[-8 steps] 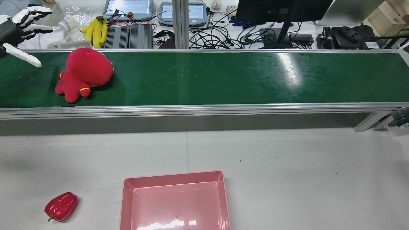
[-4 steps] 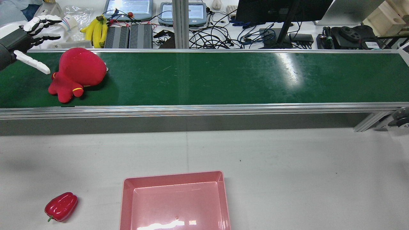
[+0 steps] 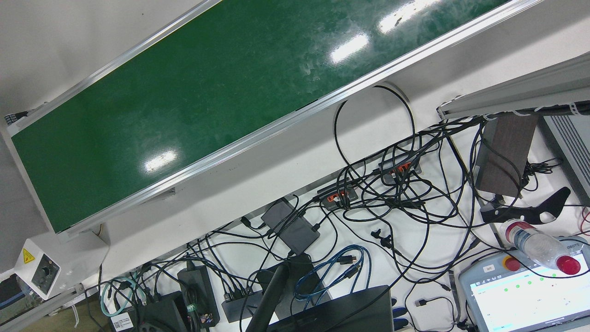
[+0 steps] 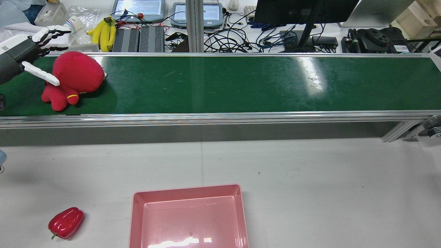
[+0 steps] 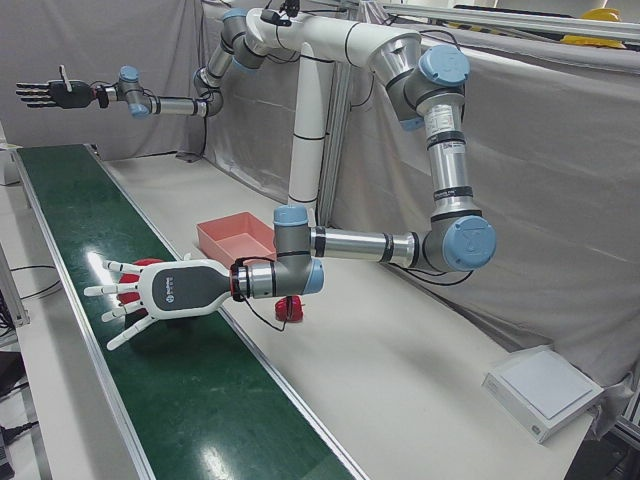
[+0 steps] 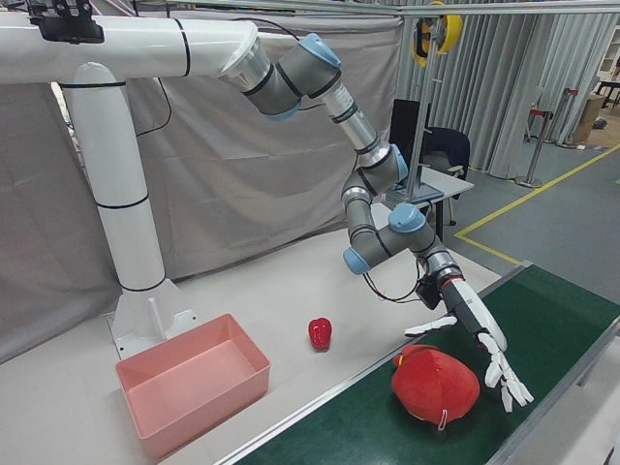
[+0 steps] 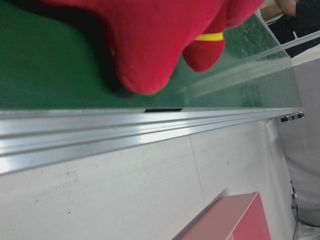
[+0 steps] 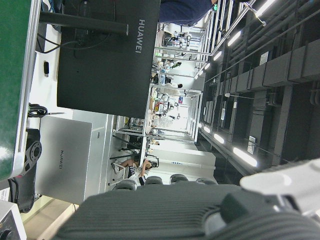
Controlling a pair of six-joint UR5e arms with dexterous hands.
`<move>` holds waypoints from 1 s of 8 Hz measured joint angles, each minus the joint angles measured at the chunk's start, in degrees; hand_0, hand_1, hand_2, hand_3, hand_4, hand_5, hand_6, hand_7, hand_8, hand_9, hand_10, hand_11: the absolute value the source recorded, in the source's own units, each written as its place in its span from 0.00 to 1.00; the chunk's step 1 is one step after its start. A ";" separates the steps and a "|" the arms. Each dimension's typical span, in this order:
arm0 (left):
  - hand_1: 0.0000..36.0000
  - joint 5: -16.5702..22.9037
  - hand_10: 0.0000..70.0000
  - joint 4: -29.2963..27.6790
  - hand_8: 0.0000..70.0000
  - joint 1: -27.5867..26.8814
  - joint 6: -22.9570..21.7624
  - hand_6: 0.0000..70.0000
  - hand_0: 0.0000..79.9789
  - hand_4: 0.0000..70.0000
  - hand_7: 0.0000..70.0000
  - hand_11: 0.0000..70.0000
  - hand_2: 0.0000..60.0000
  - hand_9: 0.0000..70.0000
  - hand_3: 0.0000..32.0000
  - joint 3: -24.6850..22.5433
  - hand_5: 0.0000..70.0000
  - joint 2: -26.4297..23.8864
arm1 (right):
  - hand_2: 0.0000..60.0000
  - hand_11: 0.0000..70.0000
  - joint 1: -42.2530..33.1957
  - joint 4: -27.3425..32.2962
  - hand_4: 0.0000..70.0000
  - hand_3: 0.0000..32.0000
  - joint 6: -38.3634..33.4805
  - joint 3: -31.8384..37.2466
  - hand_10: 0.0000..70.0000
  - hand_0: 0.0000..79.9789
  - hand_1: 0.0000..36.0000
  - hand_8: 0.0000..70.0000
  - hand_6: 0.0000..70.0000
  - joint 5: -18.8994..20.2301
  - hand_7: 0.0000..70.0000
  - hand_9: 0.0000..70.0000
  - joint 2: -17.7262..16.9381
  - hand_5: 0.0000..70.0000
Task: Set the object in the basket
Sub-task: 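Reach the left hand down over the red plush toy on the belt, then close the left hand fingers around the red plush toy and lift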
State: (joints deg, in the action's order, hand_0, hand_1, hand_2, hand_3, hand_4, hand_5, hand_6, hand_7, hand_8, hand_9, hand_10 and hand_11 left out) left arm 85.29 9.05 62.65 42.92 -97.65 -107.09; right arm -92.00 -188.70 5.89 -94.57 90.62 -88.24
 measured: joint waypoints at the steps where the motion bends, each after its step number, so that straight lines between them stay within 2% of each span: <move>1: 0.22 -0.15 0.01 -0.02 0.22 -0.04 0.44 0.04 0.62 0.00 0.10 0.04 0.00 0.18 0.86 0.36 0.41 -0.12 | 0.00 0.00 0.00 0.00 0.00 0.00 0.00 0.00 0.00 0.00 0.00 0.00 0.00 0.00 0.00 0.00 0.00 0.00; 3: 0.22 -0.97 0.03 -0.16 0.24 -0.93 0.78 0.05 0.61 0.00 0.12 0.06 0.00 0.21 0.76 1.13 0.46 -0.19 | 0.00 0.00 -0.01 0.00 0.00 0.00 0.00 0.00 0.00 0.00 0.00 0.00 0.00 0.00 0.00 0.00 0.00 0.00; 4: 0.23 -1.24 0.11 -0.17 0.30 -1.59 0.82 0.08 0.60 0.13 0.17 0.17 0.06 0.31 0.47 1.29 0.68 -0.19 | 0.00 0.00 -0.02 0.00 0.00 0.00 0.00 0.00 0.00 0.00 0.00 0.00 0.00 0.00 0.00 0.00 0.00 0.00; 5: 0.17 -1.60 0.32 -0.17 0.49 -1.94 0.84 0.22 0.59 0.53 0.39 0.46 0.27 0.56 0.00 1.36 1.00 -0.06 | 0.00 0.00 -0.02 0.00 0.00 0.00 0.00 0.00 0.00 0.00 0.00 0.00 0.00 0.00 0.00 0.00 0.00 0.00; 6: 0.19 -1.89 0.44 -0.11 0.59 -2.06 0.84 0.34 0.57 0.69 0.55 0.63 0.60 0.68 0.00 1.38 1.00 0.05 | 0.00 0.00 -0.02 0.00 0.00 0.00 0.00 0.00 0.00 0.00 0.00 0.00 0.00 0.00 0.00 0.00 0.00 0.00; 7: 0.24 -2.10 0.51 0.01 0.63 -2.05 0.85 0.42 0.53 0.73 0.66 0.71 0.88 0.75 0.00 1.39 1.00 0.08 | 0.00 0.00 -0.02 0.00 0.00 0.00 0.00 0.00 0.00 0.00 0.00 0.00 0.00 0.00 0.00 0.00 0.00 0.00; 8: 0.26 -2.71 0.52 0.21 0.64 -2.03 0.85 0.43 0.51 0.65 0.68 0.73 0.95 0.78 0.00 1.41 1.00 0.15 | 0.00 0.00 -0.02 0.00 0.00 0.00 0.00 0.00 0.00 0.00 0.00 0.00 0.00 0.00 0.00 0.00 0.00 0.00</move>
State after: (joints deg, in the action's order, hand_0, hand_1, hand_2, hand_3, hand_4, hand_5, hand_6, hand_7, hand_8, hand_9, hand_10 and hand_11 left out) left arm 82.58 9.25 60.62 43.77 -96.24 -106.94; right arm -92.02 -188.70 5.89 -94.57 90.62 -88.24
